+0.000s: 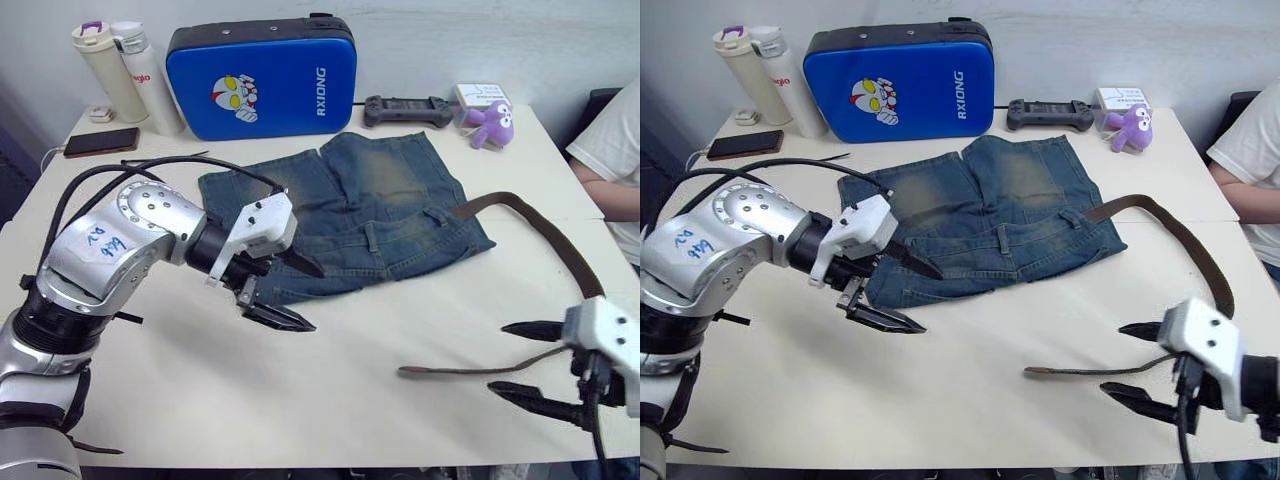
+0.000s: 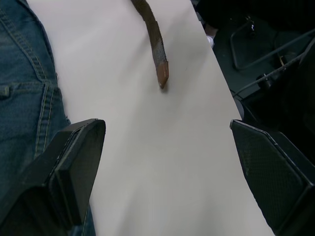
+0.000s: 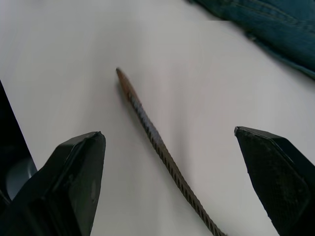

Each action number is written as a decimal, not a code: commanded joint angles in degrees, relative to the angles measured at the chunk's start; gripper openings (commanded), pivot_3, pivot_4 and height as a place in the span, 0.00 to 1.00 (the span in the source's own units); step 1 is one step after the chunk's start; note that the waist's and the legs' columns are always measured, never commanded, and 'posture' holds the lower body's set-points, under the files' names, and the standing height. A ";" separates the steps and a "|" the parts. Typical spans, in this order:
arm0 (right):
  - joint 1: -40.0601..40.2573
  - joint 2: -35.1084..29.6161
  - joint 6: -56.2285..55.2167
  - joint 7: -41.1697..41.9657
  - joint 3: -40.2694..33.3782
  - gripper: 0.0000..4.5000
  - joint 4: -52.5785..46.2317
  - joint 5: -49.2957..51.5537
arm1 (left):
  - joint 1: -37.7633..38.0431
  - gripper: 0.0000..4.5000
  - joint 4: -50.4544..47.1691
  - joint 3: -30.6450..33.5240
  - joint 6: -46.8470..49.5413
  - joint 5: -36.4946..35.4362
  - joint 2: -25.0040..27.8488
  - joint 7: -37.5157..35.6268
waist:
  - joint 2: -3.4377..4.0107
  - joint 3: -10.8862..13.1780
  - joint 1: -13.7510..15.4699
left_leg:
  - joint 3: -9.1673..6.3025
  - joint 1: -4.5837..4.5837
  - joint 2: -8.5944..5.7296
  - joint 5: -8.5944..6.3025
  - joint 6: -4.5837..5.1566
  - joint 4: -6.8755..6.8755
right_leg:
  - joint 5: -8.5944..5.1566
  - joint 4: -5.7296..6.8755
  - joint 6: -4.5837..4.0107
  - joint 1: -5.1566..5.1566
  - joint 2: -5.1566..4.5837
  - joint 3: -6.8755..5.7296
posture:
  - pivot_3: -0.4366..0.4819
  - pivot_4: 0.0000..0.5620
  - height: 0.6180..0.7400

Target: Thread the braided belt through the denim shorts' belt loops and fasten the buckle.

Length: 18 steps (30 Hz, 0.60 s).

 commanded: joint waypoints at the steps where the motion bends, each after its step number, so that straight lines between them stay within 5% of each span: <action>1: -1.17 -1.64 -12.43 -0.31 14.02 1.00 5.96 -13.16 | 3.19 0.99 -5.12 2.64 0.28 -1.37 -0.10 1.34 | 0.00 0.00 -0.12 | 0.03 0.01 -0.01 0.01 -0.02 0.01 | 0.00 0.00 0.00 0.00 -0.01 0.03 | 0.48 0.27 0.99; 9: -14.08 0.78 -16.44 -3.58 30.59 0.95 14.17 -19.91 | 8.91 1.00 -7.22 5.59 -1.14 -0.64 -0.62 4.74 | -0.09 0.06 -0.75 | -0.01 0.00 0.00 0.08 -0.14 0.20 | -0.01 0.18 0.01 -0.02 -0.02 0.01 | 0.48 0.27 0.99; 11: -16.14 0.18 -17.74 -3.69 33.38 0.82 16.10 -22.27 | 12.50 1.00 -7.91 6.56 -1.81 -0.80 -0.55 4.94 | -0.08 0.06 -1.00 | -0.01 -0.01 0.00 0.08 -0.14 0.20 | -0.01 0.17 0.01 -0.02 -0.02 0.00 | 0.48 0.27 0.99; 18: -23.13 1.50 -14.16 -0.43 30.76 0.03 17.85 -13.89 | 13.95 1.00 -4.55 11.16 -3.94 -3.97 -8.47 9.67 | -0.13 0.08 -0.76 | -0.04 -0.01 0.00 0.05 -0.09 0.42 | 0.00 0.23 0.01 0.05 -0.05 -0.03 | 0.48 0.27 0.99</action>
